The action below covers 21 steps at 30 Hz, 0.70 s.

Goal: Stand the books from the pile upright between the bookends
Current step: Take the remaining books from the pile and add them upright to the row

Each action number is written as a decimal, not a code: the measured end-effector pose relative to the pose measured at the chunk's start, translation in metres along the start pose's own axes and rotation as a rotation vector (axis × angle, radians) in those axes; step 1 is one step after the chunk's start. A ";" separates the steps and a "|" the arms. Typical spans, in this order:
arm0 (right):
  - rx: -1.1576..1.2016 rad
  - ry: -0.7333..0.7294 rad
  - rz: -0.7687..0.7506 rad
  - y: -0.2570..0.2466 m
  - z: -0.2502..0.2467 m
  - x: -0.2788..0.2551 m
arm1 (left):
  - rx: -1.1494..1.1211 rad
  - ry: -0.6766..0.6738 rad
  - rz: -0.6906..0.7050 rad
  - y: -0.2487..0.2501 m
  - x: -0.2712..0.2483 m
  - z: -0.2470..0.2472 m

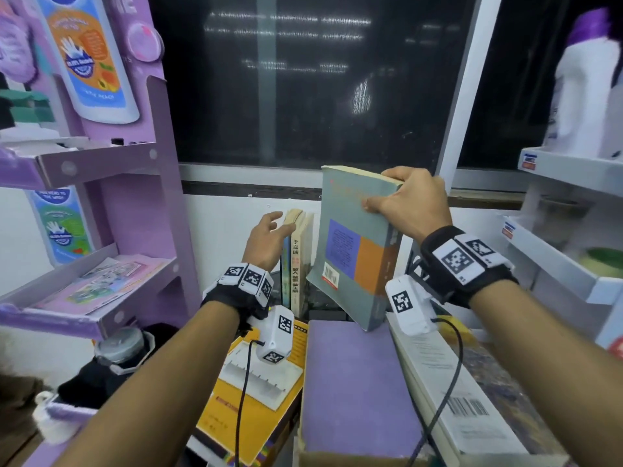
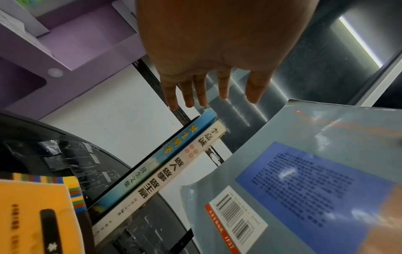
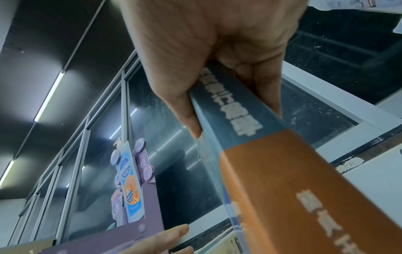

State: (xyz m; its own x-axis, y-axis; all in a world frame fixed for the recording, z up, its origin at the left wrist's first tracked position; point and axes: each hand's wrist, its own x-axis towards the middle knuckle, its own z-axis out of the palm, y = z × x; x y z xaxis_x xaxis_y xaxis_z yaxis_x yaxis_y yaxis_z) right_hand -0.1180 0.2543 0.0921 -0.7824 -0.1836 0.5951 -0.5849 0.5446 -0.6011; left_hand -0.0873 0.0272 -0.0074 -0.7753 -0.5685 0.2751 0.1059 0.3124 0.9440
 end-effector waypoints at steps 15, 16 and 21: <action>-0.022 -0.006 0.090 0.008 0.063 0.045 | -0.026 -0.030 0.037 -0.029 0.023 0.020; -0.018 -0.017 0.099 0.009 0.068 0.045 | -0.029 -0.021 0.039 -0.031 0.024 0.020; -0.067 -0.091 0.112 0.011 0.099 0.044 | -0.051 -0.008 0.047 -0.037 0.026 0.018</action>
State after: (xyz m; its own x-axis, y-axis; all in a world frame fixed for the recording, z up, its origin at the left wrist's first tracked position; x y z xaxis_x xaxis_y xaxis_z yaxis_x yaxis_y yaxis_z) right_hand -0.1796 0.1713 0.0588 -0.8597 -0.1910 0.4737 -0.4800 0.6189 -0.6218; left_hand -0.1226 0.0142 -0.0382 -0.7738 -0.5476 0.3184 0.1742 0.2993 0.9381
